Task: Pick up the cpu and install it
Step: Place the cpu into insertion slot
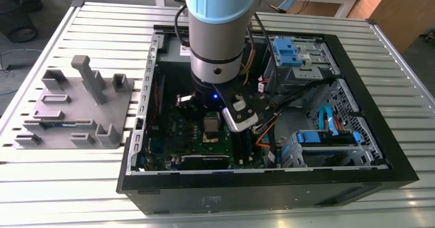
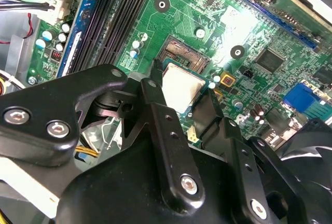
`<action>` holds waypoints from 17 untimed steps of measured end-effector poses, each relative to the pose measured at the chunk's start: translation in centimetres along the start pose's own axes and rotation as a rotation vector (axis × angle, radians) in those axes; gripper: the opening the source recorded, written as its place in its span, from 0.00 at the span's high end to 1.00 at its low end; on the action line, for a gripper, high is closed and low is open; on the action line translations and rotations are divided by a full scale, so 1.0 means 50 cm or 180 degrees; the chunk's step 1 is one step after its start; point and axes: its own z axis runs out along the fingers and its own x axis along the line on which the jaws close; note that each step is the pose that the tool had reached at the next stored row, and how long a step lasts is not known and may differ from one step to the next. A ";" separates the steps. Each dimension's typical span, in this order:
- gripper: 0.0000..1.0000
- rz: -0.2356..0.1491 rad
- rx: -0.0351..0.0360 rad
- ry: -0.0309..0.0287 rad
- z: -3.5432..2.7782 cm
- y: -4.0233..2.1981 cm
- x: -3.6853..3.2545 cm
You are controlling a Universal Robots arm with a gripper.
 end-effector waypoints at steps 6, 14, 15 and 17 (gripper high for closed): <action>0.53 0.0000 0.0001 0.0000 0.004 -0.009 0.000; 0.53 0.0064 0.0002 0.0000 0.018 -0.014 0.000; 0.53 0.0079 0.0003 0.0001 0.019 -0.014 0.000; 0.53 0.0085 0.0003 0.0001 0.022 -0.014 0.000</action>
